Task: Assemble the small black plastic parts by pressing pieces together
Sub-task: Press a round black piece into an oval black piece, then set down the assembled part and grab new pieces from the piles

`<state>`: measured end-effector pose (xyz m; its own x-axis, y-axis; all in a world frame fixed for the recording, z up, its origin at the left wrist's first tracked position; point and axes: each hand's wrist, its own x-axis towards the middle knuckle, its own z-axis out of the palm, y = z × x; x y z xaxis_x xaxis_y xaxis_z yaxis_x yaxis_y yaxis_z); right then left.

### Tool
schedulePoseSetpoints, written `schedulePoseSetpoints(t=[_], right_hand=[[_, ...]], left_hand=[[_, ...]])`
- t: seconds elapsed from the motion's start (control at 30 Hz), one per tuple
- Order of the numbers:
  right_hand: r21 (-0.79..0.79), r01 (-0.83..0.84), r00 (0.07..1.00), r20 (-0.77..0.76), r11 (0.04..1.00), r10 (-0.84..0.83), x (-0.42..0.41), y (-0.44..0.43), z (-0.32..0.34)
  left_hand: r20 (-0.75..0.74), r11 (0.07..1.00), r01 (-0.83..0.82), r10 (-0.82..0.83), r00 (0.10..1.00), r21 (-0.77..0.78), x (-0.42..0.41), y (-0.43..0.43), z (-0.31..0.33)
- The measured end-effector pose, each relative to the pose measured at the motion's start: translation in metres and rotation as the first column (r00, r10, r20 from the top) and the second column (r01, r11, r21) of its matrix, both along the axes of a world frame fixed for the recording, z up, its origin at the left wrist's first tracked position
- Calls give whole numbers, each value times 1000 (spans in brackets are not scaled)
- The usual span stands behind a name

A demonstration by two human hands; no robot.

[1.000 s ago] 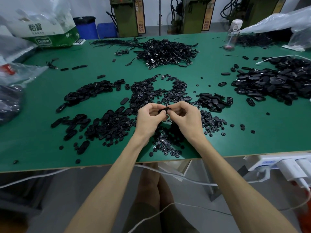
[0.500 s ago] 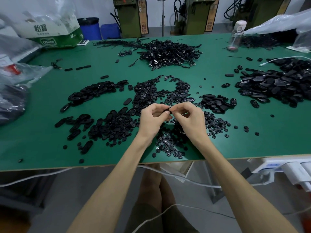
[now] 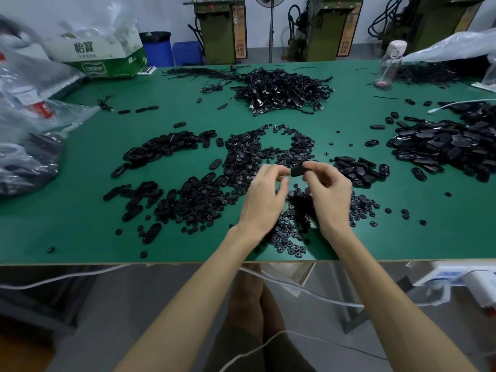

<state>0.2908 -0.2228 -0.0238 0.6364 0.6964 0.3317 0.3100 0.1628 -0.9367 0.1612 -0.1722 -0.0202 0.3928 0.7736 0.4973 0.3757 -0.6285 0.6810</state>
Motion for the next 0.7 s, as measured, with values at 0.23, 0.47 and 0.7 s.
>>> schedulePoseSetpoints(t=[0.23, 0.47, 0.7], right_hand=[[7, 154, 924, -355, 988, -142, 8, 3, -3], [8, 101, 911, -403, 995, -89, 9, 6, -6], [-78, 68, 997, -36, 995, -71, 2, 2, -2]], left_hand=[[-102, 992, 21, -34, 994, -124, -21, 18, 15], [-483, 969, -246, 206, 851, -21, -78, 61, 37], [-880, 860, -490, 336, 335, 141, -144, 83, 62]])
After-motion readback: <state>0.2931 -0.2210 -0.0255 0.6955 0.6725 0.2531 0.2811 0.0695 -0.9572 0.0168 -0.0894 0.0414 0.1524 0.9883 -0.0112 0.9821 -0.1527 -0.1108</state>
